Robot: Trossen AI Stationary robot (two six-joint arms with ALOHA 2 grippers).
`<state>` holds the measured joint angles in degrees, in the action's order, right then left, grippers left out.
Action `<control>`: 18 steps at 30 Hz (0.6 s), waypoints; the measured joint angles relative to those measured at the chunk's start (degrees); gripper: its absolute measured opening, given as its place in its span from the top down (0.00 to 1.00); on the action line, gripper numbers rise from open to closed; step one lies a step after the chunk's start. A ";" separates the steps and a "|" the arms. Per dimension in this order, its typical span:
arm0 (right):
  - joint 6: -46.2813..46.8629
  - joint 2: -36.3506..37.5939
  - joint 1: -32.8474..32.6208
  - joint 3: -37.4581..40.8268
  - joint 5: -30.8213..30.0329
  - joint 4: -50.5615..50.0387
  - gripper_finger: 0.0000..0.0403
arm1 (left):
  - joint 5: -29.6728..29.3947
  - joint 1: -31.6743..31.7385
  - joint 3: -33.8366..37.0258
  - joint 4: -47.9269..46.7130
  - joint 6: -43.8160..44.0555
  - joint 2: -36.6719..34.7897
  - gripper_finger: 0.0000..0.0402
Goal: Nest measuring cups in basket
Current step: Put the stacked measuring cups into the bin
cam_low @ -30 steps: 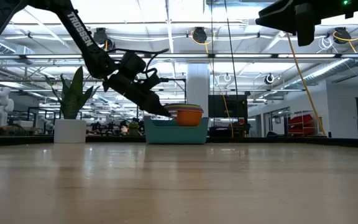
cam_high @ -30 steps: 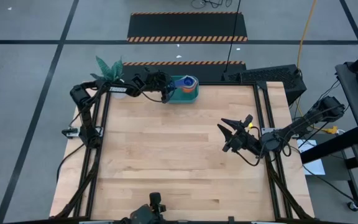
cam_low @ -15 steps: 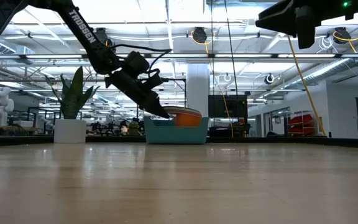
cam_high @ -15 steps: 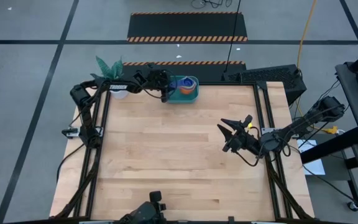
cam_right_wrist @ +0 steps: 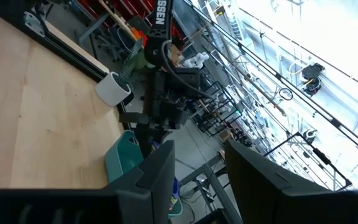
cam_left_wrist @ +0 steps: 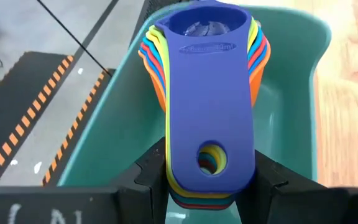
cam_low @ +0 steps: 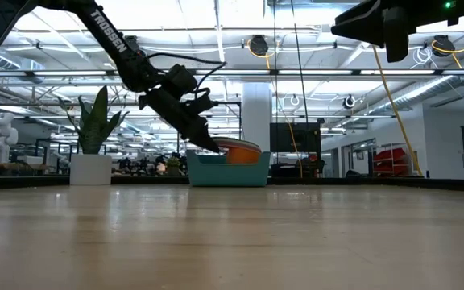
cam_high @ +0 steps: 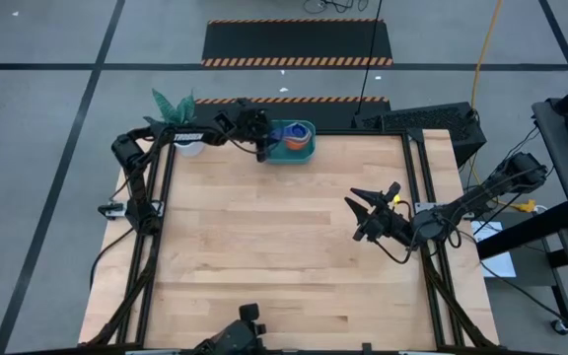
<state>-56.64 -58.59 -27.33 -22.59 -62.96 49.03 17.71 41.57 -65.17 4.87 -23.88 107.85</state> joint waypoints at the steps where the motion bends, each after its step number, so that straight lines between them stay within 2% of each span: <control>1: 0.00 0.00 0.00 0.00 0.00 0.00 0.66 | -0.20 -0.08 -0.69 -0.59 -0.10 0.00 0.67; 8: -0.02 0.00 0.00 0.00 0.00 0.00 0.66 | -0.32 -0.10 -1.83 -1.69 0.47 -0.02 0.67; 18: -0.04 0.00 -0.02 0.00 0.00 -0.01 0.66 | -0.35 -0.47 -1.87 -1.22 0.68 3.48 0.67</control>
<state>-56.68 -58.59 -27.35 -22.59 -62.96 49.01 17.37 41.10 -67.05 3.66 -23.20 111.33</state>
